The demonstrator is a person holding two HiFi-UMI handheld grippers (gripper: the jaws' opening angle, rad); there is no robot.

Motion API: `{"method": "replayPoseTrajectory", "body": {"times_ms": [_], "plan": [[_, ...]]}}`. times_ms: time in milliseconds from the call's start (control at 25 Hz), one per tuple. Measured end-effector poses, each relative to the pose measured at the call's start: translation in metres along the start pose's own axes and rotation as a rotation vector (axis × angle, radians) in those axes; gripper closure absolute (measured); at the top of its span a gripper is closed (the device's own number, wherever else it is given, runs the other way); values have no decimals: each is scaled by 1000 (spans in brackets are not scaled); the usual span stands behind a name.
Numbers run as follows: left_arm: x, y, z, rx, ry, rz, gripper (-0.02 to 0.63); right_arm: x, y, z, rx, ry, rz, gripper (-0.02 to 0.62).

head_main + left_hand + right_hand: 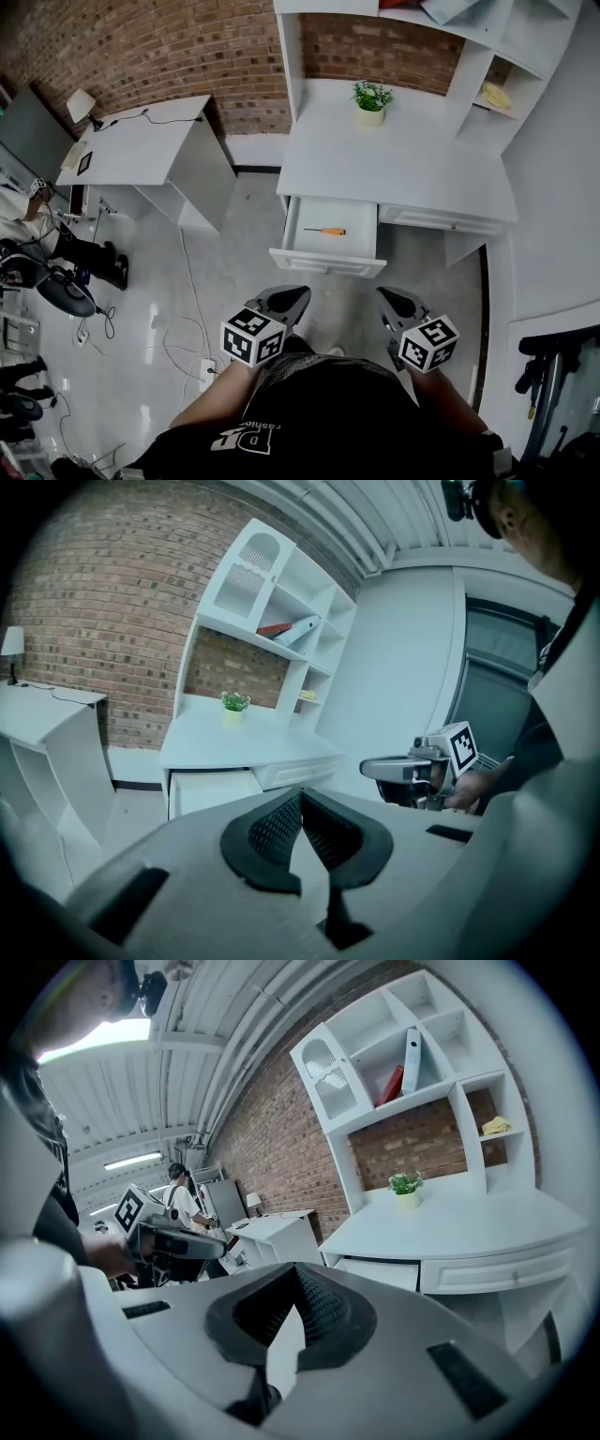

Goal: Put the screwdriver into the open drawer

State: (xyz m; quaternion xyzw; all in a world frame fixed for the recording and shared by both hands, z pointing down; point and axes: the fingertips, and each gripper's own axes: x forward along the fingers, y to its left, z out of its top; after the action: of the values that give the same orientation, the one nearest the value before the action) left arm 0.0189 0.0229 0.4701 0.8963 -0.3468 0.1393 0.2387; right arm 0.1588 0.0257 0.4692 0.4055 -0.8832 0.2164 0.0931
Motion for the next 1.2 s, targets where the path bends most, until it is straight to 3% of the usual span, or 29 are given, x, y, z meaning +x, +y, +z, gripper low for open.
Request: {"method": "replayPoseTrajectory", "body": {"times_ms": [320, 1200], "plan": [[0, -16, 11, 50, -5, -20, 588, -11, 6, 4, -2, -36, -7, 592], [-10, -15, -2, 38, -4, -14, 588, -11, 16, -11, 19, -7, -5, 591]]}}
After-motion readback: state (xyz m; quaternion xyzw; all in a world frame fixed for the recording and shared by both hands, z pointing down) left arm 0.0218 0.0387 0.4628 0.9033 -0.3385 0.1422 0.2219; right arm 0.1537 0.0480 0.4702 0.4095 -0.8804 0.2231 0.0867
